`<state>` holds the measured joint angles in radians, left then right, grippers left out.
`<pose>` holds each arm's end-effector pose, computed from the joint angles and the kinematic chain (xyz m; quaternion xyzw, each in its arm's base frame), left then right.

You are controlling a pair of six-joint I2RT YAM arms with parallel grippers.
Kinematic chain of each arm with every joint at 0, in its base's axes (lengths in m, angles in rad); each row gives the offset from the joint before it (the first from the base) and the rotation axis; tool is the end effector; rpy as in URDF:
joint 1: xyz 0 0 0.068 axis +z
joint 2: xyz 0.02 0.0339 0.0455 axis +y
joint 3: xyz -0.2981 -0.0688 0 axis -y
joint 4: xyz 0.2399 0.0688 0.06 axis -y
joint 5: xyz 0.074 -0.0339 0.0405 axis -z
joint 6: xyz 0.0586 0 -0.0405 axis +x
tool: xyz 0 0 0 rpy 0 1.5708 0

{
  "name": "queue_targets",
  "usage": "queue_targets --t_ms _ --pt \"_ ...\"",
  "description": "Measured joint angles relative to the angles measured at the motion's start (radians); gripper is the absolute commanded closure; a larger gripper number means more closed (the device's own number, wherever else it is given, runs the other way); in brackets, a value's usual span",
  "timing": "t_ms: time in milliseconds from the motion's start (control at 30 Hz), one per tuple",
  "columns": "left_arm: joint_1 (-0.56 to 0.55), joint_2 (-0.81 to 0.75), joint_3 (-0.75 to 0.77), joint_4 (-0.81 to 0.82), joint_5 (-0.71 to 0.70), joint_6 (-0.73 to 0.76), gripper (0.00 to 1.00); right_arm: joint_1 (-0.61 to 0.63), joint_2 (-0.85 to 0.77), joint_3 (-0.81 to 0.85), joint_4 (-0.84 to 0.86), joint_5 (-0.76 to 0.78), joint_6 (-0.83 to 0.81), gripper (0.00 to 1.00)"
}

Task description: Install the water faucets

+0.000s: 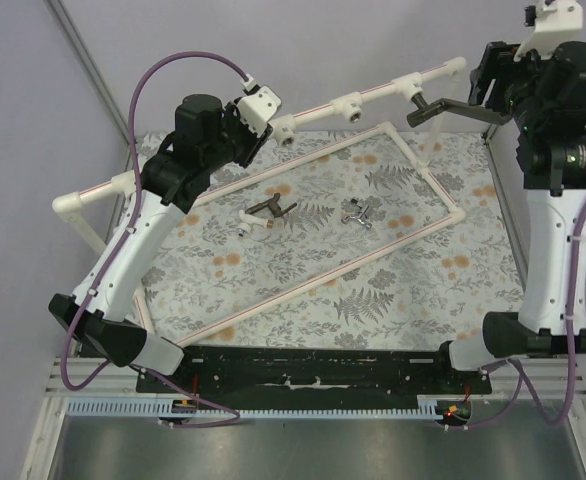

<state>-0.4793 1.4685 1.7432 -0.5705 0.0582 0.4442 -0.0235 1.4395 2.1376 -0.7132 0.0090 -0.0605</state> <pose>0.2921 -0.1556 0.4942 0.3734 0.7114 -0.0338 0.5944 0.2587 -0.0066 0.6072 -0.0100 0.7124 -0.0327 0.7010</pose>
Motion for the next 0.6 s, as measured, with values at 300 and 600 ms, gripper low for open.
queue_targets --t_ms 300,600 --pt "0.0 -0.008 -0.009 0.004 0.004 -0.003 0.98 0.0 0.243 0.034 -0.126 -0.051 -0.009 0.57" --pt "0.0 -0.013 -0.016 0.009 0.005 -0.006 0.98 -0.016 0.25 -0.116 -0.134 -0.091 0.035 0.71"
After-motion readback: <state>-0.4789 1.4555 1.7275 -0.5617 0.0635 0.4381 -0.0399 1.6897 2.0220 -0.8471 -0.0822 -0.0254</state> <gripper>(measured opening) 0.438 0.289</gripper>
